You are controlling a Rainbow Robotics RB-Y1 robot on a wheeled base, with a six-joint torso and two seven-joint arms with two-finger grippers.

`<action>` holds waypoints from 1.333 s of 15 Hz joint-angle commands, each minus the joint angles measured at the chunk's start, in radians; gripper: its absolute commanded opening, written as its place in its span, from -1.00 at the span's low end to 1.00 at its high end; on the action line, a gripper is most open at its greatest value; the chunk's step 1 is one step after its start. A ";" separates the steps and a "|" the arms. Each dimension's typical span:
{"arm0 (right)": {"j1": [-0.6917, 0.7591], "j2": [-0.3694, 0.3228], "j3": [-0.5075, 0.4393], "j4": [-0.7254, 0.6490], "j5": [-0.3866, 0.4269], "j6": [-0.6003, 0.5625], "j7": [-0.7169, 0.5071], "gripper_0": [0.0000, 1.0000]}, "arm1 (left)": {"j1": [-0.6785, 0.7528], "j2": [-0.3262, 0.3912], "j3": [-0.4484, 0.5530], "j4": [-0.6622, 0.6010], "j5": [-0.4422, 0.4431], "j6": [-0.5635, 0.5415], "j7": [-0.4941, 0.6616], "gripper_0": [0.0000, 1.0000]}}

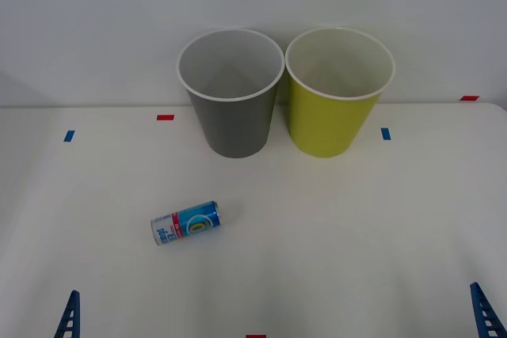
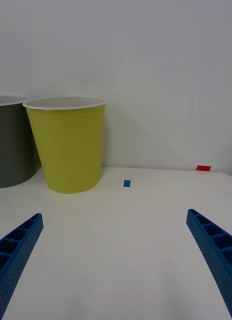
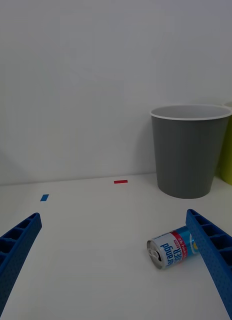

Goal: Put cans in the gray bin and PET bottles in the light green bin.

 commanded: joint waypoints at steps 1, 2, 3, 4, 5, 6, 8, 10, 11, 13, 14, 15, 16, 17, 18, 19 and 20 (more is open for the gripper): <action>0.000 0.000 0.000 0.000 0.000 0.000 0.000 1.00 | 0.000 0.000 0.000 0.000 0.000 0.000 0.000 1.00; 0.000 0.000 0.000 0.000 0.000 0.000 0.000 1.00 | 0.000 0.000 0.000 0.000 0.000 0.000 0.000 1.00; 0.000 0.000 0.000 0.000 0.000 0.000 0.000 1.00 | 0.000 0.000 0.000 0.000 0.000 0.000 0.000 1.00; 0.000 0.000 0.000 0.000 0.000 0.000 0.000 1.00 | 0.000 0.000 0.000 0.000 0.000 0.000 0.000 1.00; 0.000 0.000 0.000 0.000 0.000 0.000 0.000 1.00 | 0.000 0.000 0.000 0.000 0.000 0.000 0.000 1.00; 0.000 0.000 0.000 0.000 0.000 0.000 0.000 1.00 | 0.000 0.000 0.000 0.000 0.000 0.000 0.000 1.00; 0.000 0.000 0.000 0.000 0.000 0.000 0.000 1.00 | 0.000 0.000 0.000 0.000 0.000 0.000 0.000 1.00; 0.000 0.000 0.000 0.000 0.000 0.000 0.000 1.00 | 0.000 0.000 0.000 0.000 0.000 0.000 0.000 1.00; 0.000 0.000 0.000 0.000 0.000 0.000 0.000 1.00 | 0.000 0.000 0.000 0.000 0.000 0.000 0.000 1.00; 0.000 0.000 0.000 0.000 0.000 0.000 0.000 1.00 | 0.000 0.000 0.000 0.000 0.000 0.000 0.000 1.00; 0.000 0.000 0.000 0.000 0.000 0.000 0.000 1.00 | 0.000 0.000 0.000 0.000 0.000 0.000 0.000 1.00; 0.000 0.000 0.000 0.000 0.000 0.000 0.000 1.00 | 0.000 0.000 0.000 0.000 0.000 0.000 0.000 1.00; 0.000 0.000 0.000 0.000 0.000 0.000 0.000 1.00 | 0.000 0.000 0.000 0.000 0.000 0.000 0.000 1.00; 0.000 0.000 0.000 0.000 0.000 0.000 0.000 1.00 | 0.000 0.000 0.000 0.000 0.000 0.000 0.000 1.00; 0.000 0.000 0.000 0.000 0.000 0.000 0.000 1.00 | 0.000 0.000 0.000 0.000 0.000 0.000 0.000 1.00; 0.000 0.000 0.000 0.000 0.000 0.000 0.000 1.00 | 0.000 0.000 0.000 0.000 0.000 0.000 0.000 1.00; 0.000 0.000 0.000 0.000 0.000 0.000 0.000 1.00 | 0.000 0.000 0.000 0.000 0.000 0.000 0.000 1.00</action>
